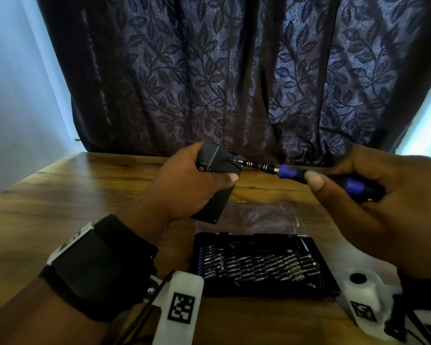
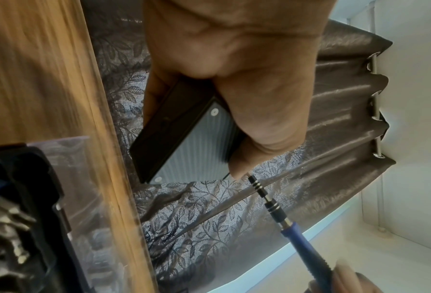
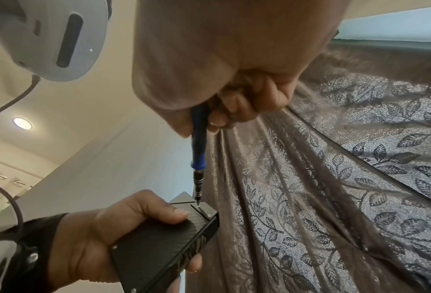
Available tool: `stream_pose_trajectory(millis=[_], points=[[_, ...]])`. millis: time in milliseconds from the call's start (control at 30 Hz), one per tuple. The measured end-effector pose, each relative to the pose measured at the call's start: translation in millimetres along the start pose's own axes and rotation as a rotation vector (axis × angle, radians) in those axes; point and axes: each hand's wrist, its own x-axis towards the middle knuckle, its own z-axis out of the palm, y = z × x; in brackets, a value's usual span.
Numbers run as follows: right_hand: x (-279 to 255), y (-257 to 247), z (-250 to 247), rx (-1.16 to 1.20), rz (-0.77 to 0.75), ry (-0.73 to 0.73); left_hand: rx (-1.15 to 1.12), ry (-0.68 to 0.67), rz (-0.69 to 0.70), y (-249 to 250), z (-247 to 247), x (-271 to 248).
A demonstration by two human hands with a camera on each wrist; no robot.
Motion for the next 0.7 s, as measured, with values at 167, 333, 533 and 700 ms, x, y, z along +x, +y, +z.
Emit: stream_pose_trajectory(millis=[167, 333, 533, 700], points=[[3.8, -2.1, -3.7, 0.055, 0.008, 0.01, 0.047, -0.011, -0.006, 0.9, 3.3, -0.3], [2.1, -1.3, -2.1, 0.017, 0.003, -0.006, 0.026, 0.004, -0.022, -0.6, 3.1, -0.3], [2.6, 0.8, -3.5, 0.07, 0.025, -0.008, 0.019, -0.003, -0.026, -0.9, 3.5, 0.2], [2.6, 1.1, -0.7, 0.005, 0.001, -0.008, 0.014, 0.012, -0.026, -3.4, 2.4, 1.9]])
